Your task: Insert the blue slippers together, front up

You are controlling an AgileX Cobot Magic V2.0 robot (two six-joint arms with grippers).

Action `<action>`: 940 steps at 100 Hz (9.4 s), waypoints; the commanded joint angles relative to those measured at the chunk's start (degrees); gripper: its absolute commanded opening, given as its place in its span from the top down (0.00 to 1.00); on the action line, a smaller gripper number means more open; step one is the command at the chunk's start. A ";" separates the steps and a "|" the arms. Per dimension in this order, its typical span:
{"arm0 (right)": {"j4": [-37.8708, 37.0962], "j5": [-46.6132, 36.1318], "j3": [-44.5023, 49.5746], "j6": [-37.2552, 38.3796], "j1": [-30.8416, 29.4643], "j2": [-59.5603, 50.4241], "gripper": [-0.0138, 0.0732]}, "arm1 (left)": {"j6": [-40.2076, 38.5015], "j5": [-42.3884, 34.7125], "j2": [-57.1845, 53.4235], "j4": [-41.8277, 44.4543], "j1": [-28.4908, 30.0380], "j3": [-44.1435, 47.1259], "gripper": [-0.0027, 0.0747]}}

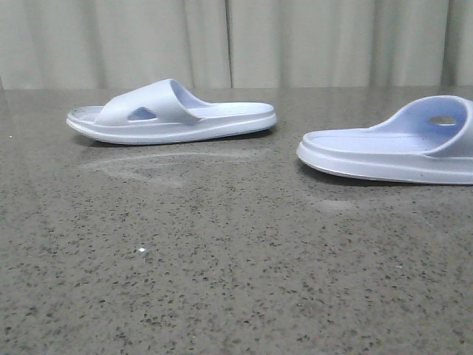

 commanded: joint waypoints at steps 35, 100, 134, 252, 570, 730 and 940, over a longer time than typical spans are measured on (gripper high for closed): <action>-0.66 -4.31 1.20 0.07 -0.51 -1.19 0.94 | -0.52 -4.21 -1.64 -0.60 0.16 0.49 0.95; 0.17 -4.56 1.20 0.07 -0.51 -1.19 0.94 | -0.52 -4.97 -1.64 -0.60 0.16 0.49 0.95; 9.08 -9.30 1.20 0.07 -0.51 -1.19 0.94 | -0.52 -9.79 -1.64 -8.89 0.16 0.49 0.95; 14.51 19.17 -33.82 0.07 -0.53 39.91 0.93 | 1.33 10.05 25.25 -11.41 0.16 -27.85 0.95; 42.07 34.29 -52.27 -28.59 -23.08 79.63 0.96 | 30.84 22.39 78.54 -50.72 0.04 -55.34 0.71; 44.05 34.02 -52.92 -28.59 -23.08 78.36 0.96 | 38.31 43.99 95.55 -61.03 3.22 -71.11 0.95; 90.75 49.33 -67.57 -54.21 -7.75 93.45 0.96 | 35.15 61.24 89.38 -79.26 4.47 -70.78 0.94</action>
